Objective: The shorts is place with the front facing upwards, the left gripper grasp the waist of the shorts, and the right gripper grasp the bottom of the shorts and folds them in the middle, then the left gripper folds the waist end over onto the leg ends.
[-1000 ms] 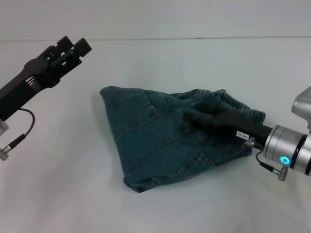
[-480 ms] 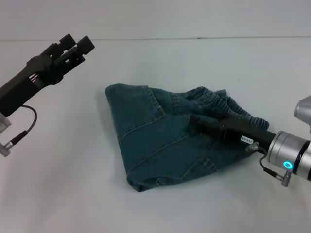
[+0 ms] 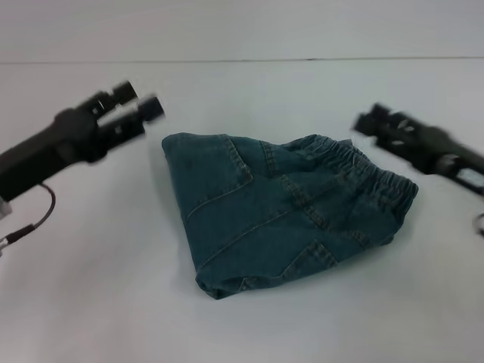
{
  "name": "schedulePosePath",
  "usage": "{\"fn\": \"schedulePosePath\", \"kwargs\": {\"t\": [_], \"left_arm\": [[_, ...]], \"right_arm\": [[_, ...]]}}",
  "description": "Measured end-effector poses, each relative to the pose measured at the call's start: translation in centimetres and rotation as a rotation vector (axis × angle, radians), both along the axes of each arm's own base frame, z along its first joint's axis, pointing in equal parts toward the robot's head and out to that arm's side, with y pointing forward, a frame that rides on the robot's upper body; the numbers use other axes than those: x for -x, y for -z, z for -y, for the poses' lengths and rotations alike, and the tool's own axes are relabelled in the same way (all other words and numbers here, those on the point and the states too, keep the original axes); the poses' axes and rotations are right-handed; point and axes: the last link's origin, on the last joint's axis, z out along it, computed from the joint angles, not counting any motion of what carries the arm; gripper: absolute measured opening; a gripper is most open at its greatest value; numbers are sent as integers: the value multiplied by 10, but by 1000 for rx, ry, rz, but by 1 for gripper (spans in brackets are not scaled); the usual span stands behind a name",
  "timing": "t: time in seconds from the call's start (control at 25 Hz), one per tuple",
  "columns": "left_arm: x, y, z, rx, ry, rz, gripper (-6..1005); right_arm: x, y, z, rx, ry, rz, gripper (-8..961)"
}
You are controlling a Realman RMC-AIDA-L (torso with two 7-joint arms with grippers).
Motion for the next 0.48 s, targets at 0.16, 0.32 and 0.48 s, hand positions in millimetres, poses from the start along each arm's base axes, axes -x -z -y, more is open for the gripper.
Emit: {"fn": "schedulePosePath", "kwargs": {"t": [0.16, 0.32, 0.48], "left_arm": [[-1, -4, 11, 117, 105, -125, 920], [3, -8, 23, 223, 137, -213, 920], [15, -11, 33, 312, 97, -290, 920]], "right_arm": [[-15, -46, 15, 35, -77, 45, 764], [-34, -68, 38, 204, -137, 189, 763], [-51, -72, 57, 344, -121, 320, 762]]}}
